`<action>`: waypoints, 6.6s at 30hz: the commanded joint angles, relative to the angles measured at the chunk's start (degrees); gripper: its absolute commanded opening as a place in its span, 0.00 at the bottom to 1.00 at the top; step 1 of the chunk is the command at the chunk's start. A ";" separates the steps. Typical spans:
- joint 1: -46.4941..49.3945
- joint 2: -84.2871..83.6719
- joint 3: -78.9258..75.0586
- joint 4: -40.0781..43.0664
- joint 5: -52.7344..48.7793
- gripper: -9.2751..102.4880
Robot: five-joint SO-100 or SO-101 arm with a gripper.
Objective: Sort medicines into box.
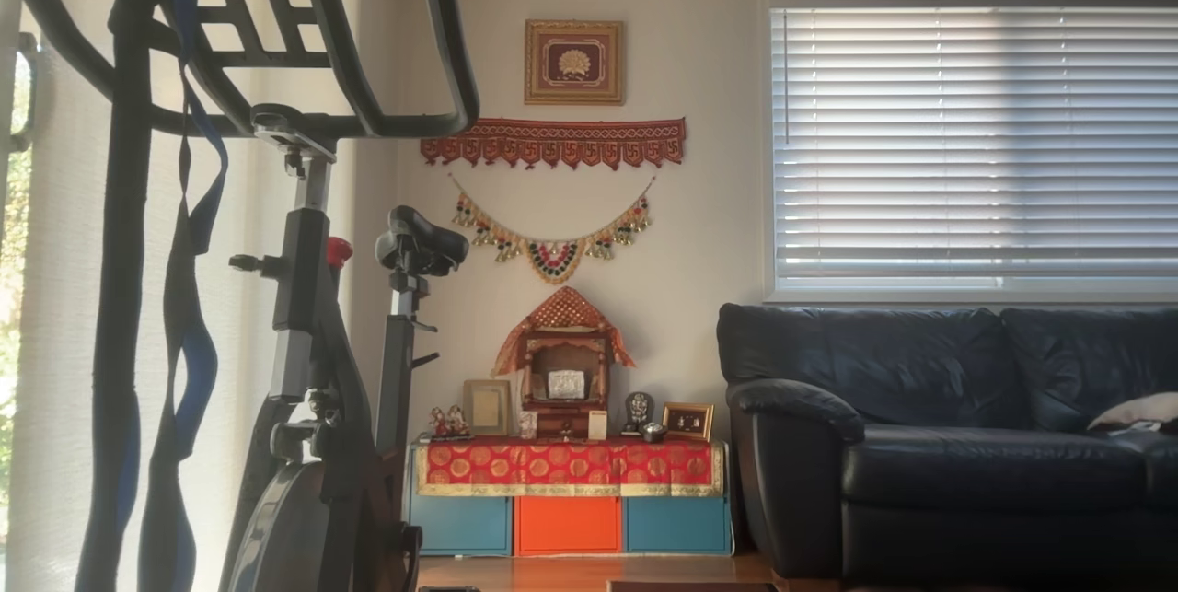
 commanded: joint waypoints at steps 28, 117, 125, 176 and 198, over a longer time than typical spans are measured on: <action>-6.77 3.16 -40.25 39.90 11.16 0.09; -23.99 30.50 44.03 10.72 18.28 0.29; -24.26 29.18 44.03 9.49 17.14 0.30; -23.12 16.79 29.09 16.08 13.71 0.31; -21.62 18.37 30.59 16.17 11.78 0.31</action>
